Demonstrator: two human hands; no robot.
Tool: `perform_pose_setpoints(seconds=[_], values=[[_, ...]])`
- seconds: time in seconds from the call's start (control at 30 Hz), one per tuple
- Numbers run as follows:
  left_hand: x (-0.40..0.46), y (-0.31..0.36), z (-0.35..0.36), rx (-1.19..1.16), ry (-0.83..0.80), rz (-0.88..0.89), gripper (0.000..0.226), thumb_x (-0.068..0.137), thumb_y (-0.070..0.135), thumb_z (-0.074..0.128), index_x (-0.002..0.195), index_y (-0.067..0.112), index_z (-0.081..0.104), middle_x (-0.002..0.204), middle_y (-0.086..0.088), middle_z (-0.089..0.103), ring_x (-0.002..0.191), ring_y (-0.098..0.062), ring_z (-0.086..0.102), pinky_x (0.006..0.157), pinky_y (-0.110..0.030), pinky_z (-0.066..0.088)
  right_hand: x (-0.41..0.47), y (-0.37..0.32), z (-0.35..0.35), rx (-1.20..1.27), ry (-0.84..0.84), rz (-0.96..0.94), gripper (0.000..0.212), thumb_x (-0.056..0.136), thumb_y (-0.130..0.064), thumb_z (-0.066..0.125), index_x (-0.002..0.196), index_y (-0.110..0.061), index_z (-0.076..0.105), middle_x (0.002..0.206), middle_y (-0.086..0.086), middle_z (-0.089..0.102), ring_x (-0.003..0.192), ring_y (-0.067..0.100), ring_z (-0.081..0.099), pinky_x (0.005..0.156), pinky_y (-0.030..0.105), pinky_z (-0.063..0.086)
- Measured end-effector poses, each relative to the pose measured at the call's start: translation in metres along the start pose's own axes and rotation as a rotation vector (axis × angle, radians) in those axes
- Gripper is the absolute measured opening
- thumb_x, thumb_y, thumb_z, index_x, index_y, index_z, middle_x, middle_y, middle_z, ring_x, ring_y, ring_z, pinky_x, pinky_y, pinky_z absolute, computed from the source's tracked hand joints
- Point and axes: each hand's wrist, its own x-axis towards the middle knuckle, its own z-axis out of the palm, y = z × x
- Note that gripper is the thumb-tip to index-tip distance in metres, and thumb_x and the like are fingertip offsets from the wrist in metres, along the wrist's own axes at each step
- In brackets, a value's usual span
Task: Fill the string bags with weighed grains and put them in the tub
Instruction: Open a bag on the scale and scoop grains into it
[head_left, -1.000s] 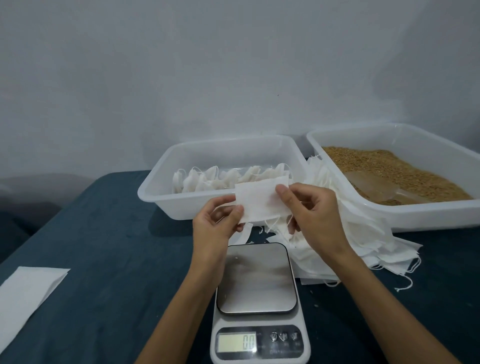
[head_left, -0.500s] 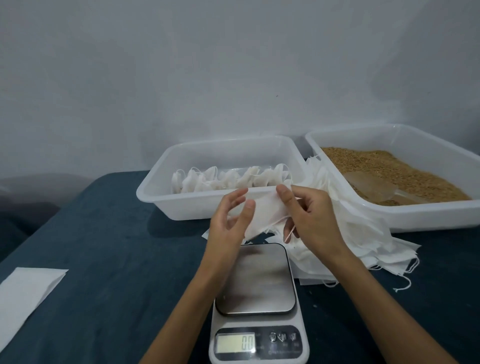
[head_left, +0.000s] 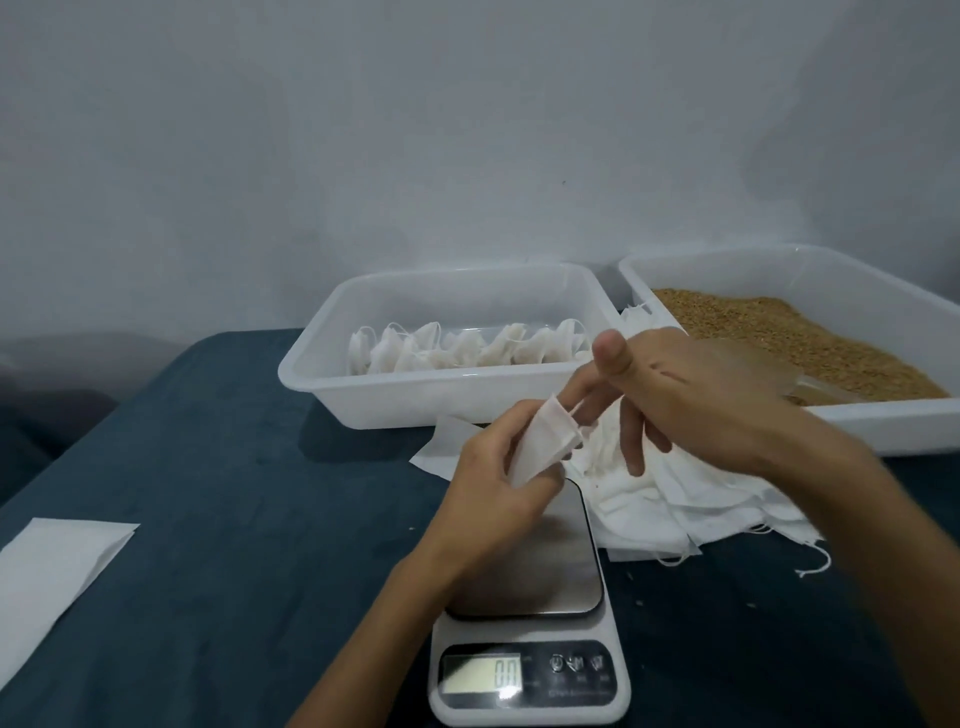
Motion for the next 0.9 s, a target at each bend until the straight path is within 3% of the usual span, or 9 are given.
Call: perform_pose_setpoints(seconds=[0.07,0.13,0.23,0.4,0.53,0.6,0.7,0.8,0.9], values=[[-0.002,0.002,0.005,-0.075,-0.042,-0.040,0.033,0.090,0.019,0.072,0.118,0.035,0.065,0.106,0.003,0.074,0.102,-0.020,0.071,0.092,-0.046,0.060,-0.002,-0.013,-0.008,-0.095,-0.107,0.035,0.094,0.070,-0.088,0.009,0.098,-0.030,0.078,0.073,-0.019,0.074,0.043,0.010,0.062,0.048,0.009,0.041],[-0.003,0.002,0.009,-0.122,-0.049,-0.059,0.032,0.087,0.027,0.079,0.110,0.043,0.066,0.105,0.006,0.074,0.099,-0.013,0.072,0.086,-0.031,0.061,0.000,-0.023,-0.010,-0.171,-0.212,0.074,0.091,0.071,-0.084,0.009,0.100,-0.032,0.077,0.075,-0.016,0.075,0.046,0.011,0.064,0.049,0.012,0.044],[-0.003,0.001,0.012,-0.170,-0.020,-0.045,0.031,0.088,0.025,0.083,0.111,0.036,0.066,0.108,0.003,0.075,0.103,-0.013,0.072,0.084,-0.026,0.060,0.006,-0.032,-0.010,-0.198,-0.318,0.090,0.094,0.069,-0.087,0.013,0.101,-0.027,0.077,0.084,-0.008,0.078,0.054,0.019,0.070,0.052,0.022,0.047],[-0.003,0.001,0.011,-0.173,0.043,-0.053,0.029,0.080,0.033,0.084,0.099,0.028,0.062,0.085,0.008,0.064,0.083,-0.016,0.063,0.085,-0.038,0.055,0.018,-0.012,-0.043,-0.033,-0.047,0.005,0.088,0.082,-0.088,0.024,0.088,-0.019,0.079,0.083,0.001,0.079,0.049,0.028,0.068,0.044,0.026,0.046],[-0.002,0.001,0.011,-0.225,0.050,-0.044,0.030,0.081,0.030,0.084,0.103,0.029,0.063,0.086,0.006,0.064,0.082,-0.011,0.062,0.080,-0.028,0.055,0.028,0.079,-0.102,-0.394,0.288,0.197,0.036,0.092,-0.056,0.062,0.096,-0.022,0.075,0.085,-0.002,0.077,0.068,0.020,0.072,0.070,0.040,0.058],[-0.002,0.002,0.011,-0.252,0.062,-0.042,0.030,0.081,0.034,0.083,0.103,0.029,0.064,0.085,0.003,0.065,0.081,-0.010,0.063,0.077,-0.022,0.053,0.022,0.131,-0.129,-0.637,0.200,0.472,0.042,0.086,-0.046,0.075,0.115,-0.016,0.069,0.108,0.005,0.073,0.094,0.023,0.067,0.087,0.039,0.052],[-0.001,0.001,0.011,-0.279,0.093,-0.065,0.031,0.078,0.048,0.080,0.102,0.031,0.068,0.095,-0.005,0.069,0.093,-0.028,0.070,0.086,-0.043,0.058,0.004,0.188,-0.150,-0.800,0.049,0.730,0.069,0.079,-0.047,0.083,0.132,-0.010,0.058,0.132,0.009,0.062,0.118,0.028,0.058,0.098,0.038,0.045],[0.000,-0.002,0.011,-0.296,0.083,-0.056,0.029,0.081,0.046,0.078,0.105,0.030,0.072,0.097,-0.003,0.072,0.101,-0.032,0.071,0.096,-0.048,0.057,-0.006,0.220,-0.156,-0.845,0.038,0.785,0.063,0.080,-0.050,0.080,0.126,-0.011,0.061,0.125,0.006,0.065,0.110,0.025,0.059,0.093,0.035,0.046],[0.000,-0.004,0.011,-0.316,0.064,-0.055,0.030,0.083,0.045,0.076,0.109,0.031,0.073,0.098,-0.006,0.074,0.103,-0.033,0.071,0.102,-0.050,0.056,-0.003,0.233,-0.159,-0.902,0.047,0.778,0.037,0.082,-0.044,0.079,0.103,-0.013,0.072,0.106,0.003,0.071,0.092,0.022,0.062,0.089,0.037,0.053]])
